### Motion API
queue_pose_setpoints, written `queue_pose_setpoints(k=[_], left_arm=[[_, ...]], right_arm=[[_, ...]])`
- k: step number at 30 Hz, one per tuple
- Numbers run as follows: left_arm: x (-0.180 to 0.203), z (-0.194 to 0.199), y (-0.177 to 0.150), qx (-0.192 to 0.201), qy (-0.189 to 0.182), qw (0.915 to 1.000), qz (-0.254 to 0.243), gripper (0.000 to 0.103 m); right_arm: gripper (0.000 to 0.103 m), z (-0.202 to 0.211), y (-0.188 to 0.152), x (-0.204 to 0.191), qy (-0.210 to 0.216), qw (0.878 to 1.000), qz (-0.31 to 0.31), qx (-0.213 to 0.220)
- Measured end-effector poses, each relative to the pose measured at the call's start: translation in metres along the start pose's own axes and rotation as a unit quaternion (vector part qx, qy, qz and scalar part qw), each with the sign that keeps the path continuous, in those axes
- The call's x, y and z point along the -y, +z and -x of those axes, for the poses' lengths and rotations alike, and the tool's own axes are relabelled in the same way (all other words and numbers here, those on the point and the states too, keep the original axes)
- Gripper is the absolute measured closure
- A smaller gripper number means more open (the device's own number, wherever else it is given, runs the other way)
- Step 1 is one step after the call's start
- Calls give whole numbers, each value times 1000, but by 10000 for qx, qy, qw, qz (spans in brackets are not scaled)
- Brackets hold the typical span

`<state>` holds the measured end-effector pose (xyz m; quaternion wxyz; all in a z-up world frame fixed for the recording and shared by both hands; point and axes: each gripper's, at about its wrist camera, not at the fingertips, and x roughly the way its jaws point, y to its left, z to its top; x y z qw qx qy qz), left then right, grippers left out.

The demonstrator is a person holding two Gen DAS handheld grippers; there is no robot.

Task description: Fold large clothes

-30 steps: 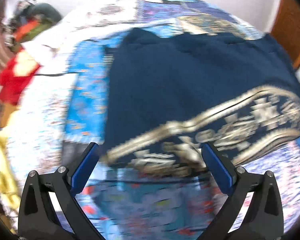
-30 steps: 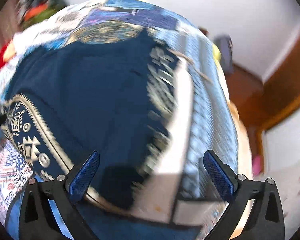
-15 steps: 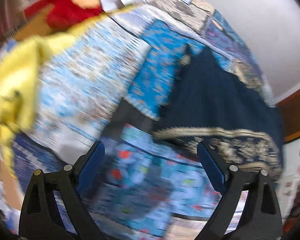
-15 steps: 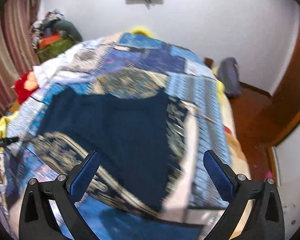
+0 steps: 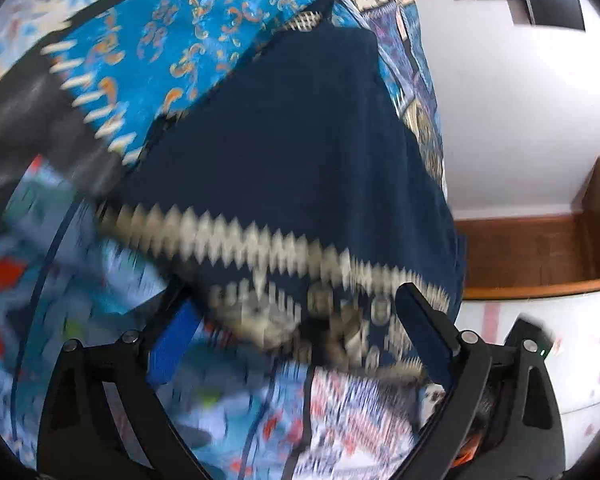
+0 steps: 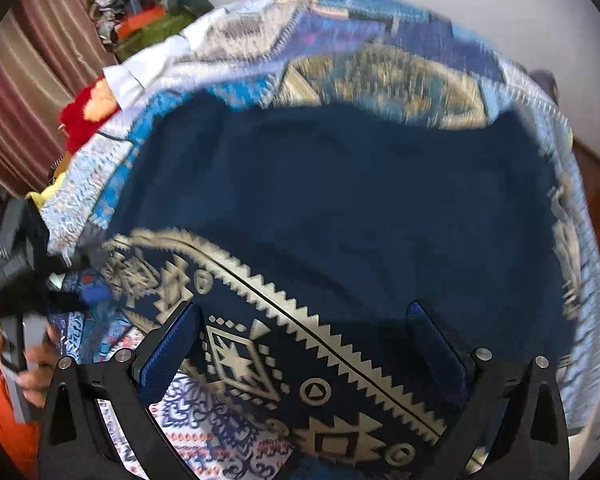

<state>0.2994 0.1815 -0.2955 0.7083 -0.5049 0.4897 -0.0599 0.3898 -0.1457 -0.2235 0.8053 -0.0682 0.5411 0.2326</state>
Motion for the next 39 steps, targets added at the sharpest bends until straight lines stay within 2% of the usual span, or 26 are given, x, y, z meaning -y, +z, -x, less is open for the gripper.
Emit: queue_pose_setpoints(k=[5,6,7,8,10,11,13,16,19,21,24,26,28,30,32,34,36,37,39], left_arm=[[1,-18,35,306,44,9995,105,9],[3,-19,38,385,110,9992,98,18],[5,-19,42,517,297,9982,72,34],[9,-19,44,642,516,9966,-17,42],[17,-15,41,778,675,9944,-242,66],[23,-12,39,831,710,9934,-335,70],[40,0,33,1040,941,9880,-649,85],[67,28,21,1433,1238,9748,-1175,92],[95,64,1,1939,1508,9536,-1740,96],[105,82,-12,2219,1631,9410,-1966,96],[123,93,-20,2463,2047,9195,-2281,96],[121,97,-27,2560,2399,9033,-2468,96],[127,95,-32,2622,2711,8872,-2658,96],[139,91,-35,2641,2776,8797,-2817,97],[159,84,-40,2699,2777,8691,-3077,97],[188,72,-48,2789,2756,8520,-3470,97],[218,61,-61,2880,2746,8317,-3872,97],[239,53,-72,2935,2712,8179,-4139,97],[272,34,-94,2987,2582,7975,-4561,97]], right_arm=[[0,2,0,3,101,9999,88,46],[0,2,0,3,109,9999,81,42],[0,2,0,4,113,9999,77,37],[0,3,1,3,124,9999,92,15],[0,5,3,2,153,9998,114,-18],[0,8,6,1,179,9998,108,-12],[0,14,9,-2,121,9998,93,105],[0,31,14,-14,-72,9980,143,613],[0,35,21,-32,-105,9964,272,801],[0,28,24,-47,-140,9962,438,743],[0,-7,20,-76,-61,9961,857,195],[0,-29,15,-89,184,9936,1089,-221],[0,-32,18,-99,346,9915,1202,-350],[0,-25,20,-98,490,9916,1148,-343],[1,-10,21,-86,725,9921,990,-254],[1,10,17,-66,748,9944,751,-14],[1,31,9,-42,638,9964,498,266],[1,46,3,-22,579,9970,306,414],[1,73,-8,18,507,9966,-107,647]])
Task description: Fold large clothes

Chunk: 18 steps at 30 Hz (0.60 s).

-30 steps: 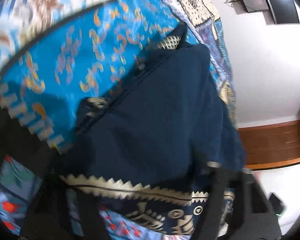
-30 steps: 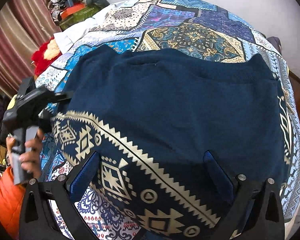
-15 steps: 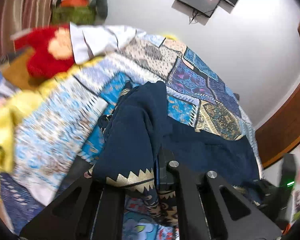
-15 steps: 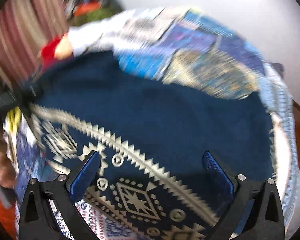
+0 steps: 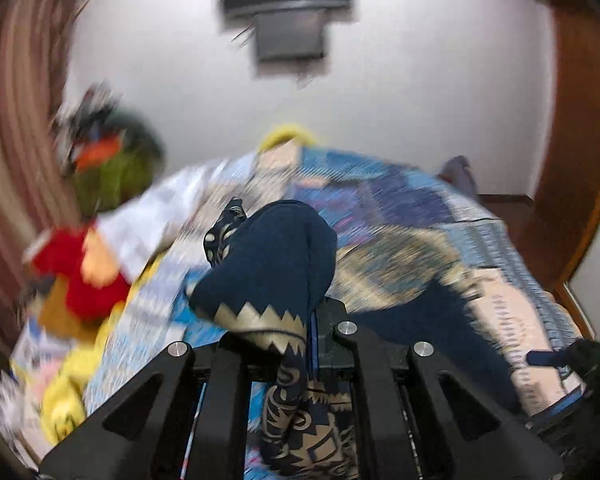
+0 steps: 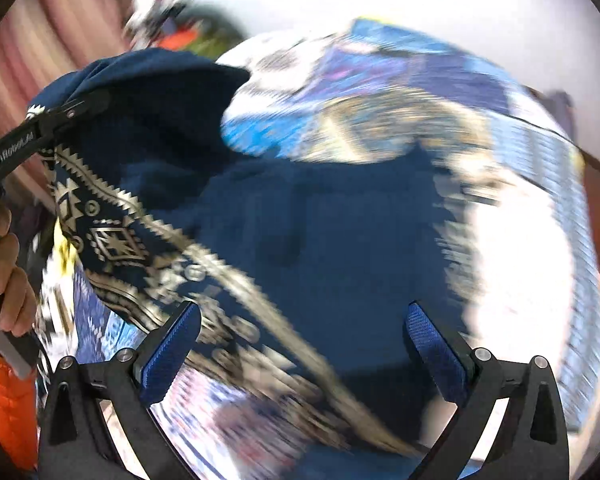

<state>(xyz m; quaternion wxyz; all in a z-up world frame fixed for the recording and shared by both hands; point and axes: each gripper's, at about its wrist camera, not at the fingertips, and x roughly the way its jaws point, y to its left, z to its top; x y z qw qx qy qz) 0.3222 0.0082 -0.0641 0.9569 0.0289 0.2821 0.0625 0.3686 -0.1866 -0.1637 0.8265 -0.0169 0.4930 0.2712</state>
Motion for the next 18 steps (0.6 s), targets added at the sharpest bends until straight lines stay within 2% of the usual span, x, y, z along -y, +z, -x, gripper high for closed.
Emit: queue_pose_setpoints(k=[3,5,7,10,14,15,17,18], left_arm=[[57,5,7,159,-329,9982,-476,97],[99,3,-1,109,-533,9946,-879,97],[138,-7,-19,-213,-872,9881,-1251,97],[178,-34,-61,-1174,-1409,9692,-1642,97],[182,-59,-104,-2146,-1738,9480,-1584,96],[178,-59,-107,-2268,-1819,9445,-1527,95],[164,-54,-101,-2296,-1969,9437,-1338,90],[159,-51,-98,-2303,-2009,9434,-1287,79]], right_arm=[[1,50,-15,54,-374,9965,-631,399],[1,78,-26,78,-608,9926,-867,597],[1,108,-38,102,-819,9874,-1086,810],[1,140,-58,128,-1014,9798,-1395,1014],[1,155,-80,141,-1036,9761,-1636,984],[1,156,-84,141,-1038,9762,-1644,961],[0,155,-91,139,-1018,9773,-1622,904],[1,154,-91,137,-1006,9779,-1605,883]])
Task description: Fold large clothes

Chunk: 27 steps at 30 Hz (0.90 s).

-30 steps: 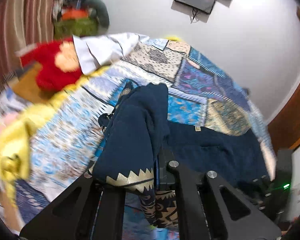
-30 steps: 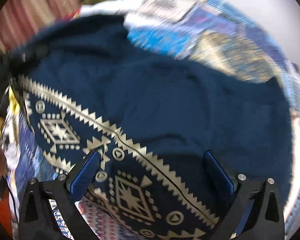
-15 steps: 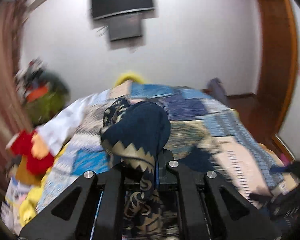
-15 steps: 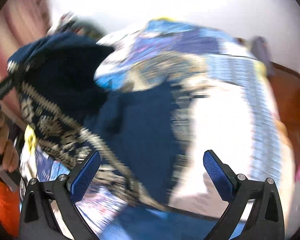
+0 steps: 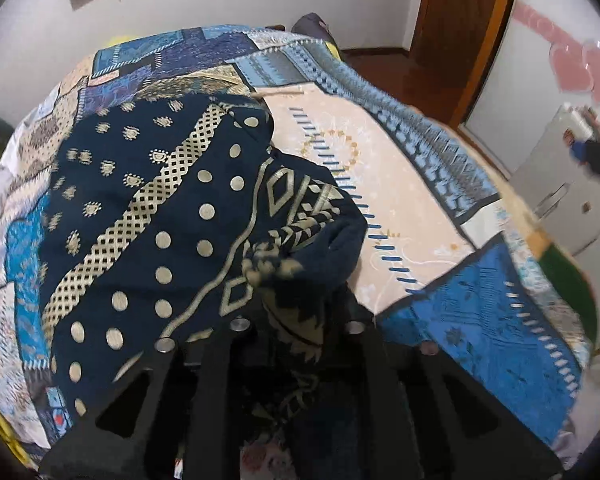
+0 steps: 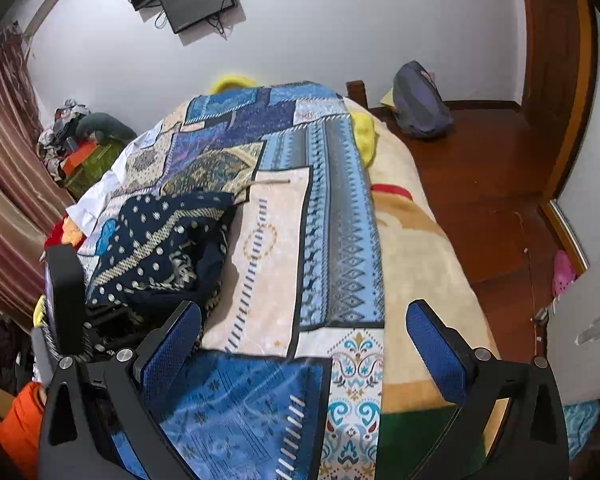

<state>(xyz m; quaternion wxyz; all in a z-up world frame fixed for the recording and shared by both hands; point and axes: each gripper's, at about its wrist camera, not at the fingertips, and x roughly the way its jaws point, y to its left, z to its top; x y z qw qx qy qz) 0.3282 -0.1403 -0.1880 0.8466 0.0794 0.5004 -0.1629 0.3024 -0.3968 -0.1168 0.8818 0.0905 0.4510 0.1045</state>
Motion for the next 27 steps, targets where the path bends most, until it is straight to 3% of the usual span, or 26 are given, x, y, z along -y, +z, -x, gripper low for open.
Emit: queue_pose_setpoints(k=[3,4,6,11,14,16,19,21,25,27], left_arm=[[-7,24,-6,-33,-515,9987,48,26],[-5,34,-8,25,-632,9980,55,22],[-5,55,-15,236,-628,9977,32,22],[-42,117,-18,958,-17,9948,358,22],[-85,148,-21,1366,328,9871,774,16],[-115,159,-27,1543,797,9797,1003,9],[-159,146,-39,1331,1165,9741,1406,9],[-179,125,-47,994,1023,9760,1645,9],[-190,66,-62,18,296,9795,1992,9],[-175,50,-66,-37,378,9817,1868,9]], right_arm=[[1,-7,-1,-3,78,10000,20,-51],[1,-7,1,-7,148,9999,14,-46],[1,-11,3,-15,267,9996,31,-10],[1,-16,19,-55,593,9978,274,82],[1,-24,29,-87,803,9956,480,93],[0,-32,34,-112,971,9934,614,60],[0,-49,35,-151,1117,9896,908,-5],[0,-64,33,-174,1091,9874,1141,-74],[0,-111,19,-205,806,9818,1660,-457],[0,-136,8,-204,423,9791,1860,-712]])
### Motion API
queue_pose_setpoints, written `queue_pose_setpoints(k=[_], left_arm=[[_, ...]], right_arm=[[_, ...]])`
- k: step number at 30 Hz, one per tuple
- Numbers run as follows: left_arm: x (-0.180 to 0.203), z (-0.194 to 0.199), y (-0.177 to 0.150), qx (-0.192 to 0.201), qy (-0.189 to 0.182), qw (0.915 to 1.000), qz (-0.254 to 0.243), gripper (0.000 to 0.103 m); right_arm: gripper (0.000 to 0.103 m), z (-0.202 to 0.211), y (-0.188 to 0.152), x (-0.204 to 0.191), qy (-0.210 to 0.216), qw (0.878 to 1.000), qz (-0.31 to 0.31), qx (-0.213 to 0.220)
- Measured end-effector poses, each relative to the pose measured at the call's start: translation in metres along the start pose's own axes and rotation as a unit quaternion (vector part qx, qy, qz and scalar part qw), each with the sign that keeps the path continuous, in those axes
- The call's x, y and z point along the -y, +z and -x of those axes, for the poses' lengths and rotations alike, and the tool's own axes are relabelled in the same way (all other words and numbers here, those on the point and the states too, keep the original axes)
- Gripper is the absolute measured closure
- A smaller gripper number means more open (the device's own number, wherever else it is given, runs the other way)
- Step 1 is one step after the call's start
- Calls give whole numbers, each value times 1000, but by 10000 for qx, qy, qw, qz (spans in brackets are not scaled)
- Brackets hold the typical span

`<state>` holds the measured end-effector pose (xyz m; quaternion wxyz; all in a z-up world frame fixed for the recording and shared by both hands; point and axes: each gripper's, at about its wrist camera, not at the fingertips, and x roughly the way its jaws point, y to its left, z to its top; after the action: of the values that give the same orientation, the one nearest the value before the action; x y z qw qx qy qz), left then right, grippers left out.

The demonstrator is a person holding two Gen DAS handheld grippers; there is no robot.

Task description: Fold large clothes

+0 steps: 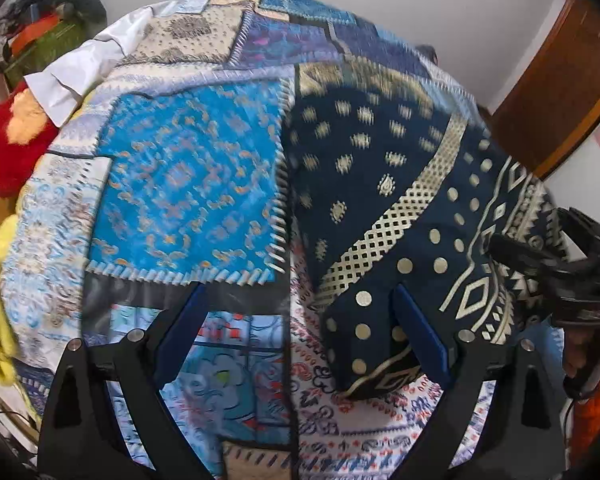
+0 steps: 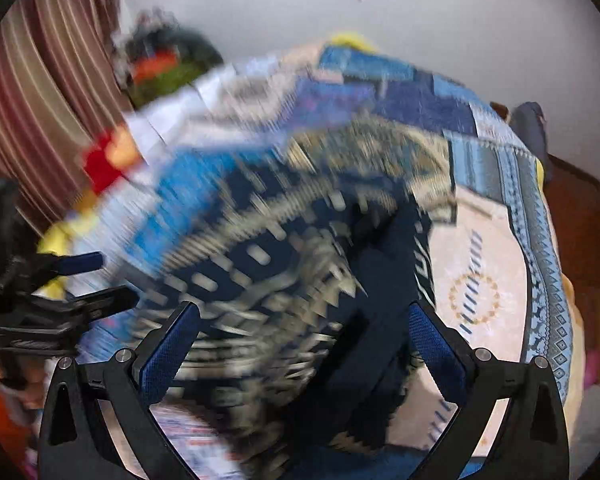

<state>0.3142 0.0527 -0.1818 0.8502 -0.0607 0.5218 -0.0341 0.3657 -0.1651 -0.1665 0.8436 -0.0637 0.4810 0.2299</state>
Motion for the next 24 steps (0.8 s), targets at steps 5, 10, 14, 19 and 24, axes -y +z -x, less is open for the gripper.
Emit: queue_pose_setpoints(k=[5,10,14,19,24], left_arm=[[31,-9,-15,173,2,9979,-625,9],[42,-7,-15,189,5,9953,-954,9],[39,17,0,516,22,9927,-1091,10],[30,31,39,1002,258,9882,-1133,9],[4,-13,83,572,-101,9970,-518,9]], right_arm=[[0,-37,-38,52,-106,9970,-371,-669],[0,-22,-60,101,354,9902,-1096,-791],[0,0,-52,96,185,9928,-953,-706],[0,34,-5,71,443,9966,-694,-83],[0,12,45,57,799,9934,-815,-78]])
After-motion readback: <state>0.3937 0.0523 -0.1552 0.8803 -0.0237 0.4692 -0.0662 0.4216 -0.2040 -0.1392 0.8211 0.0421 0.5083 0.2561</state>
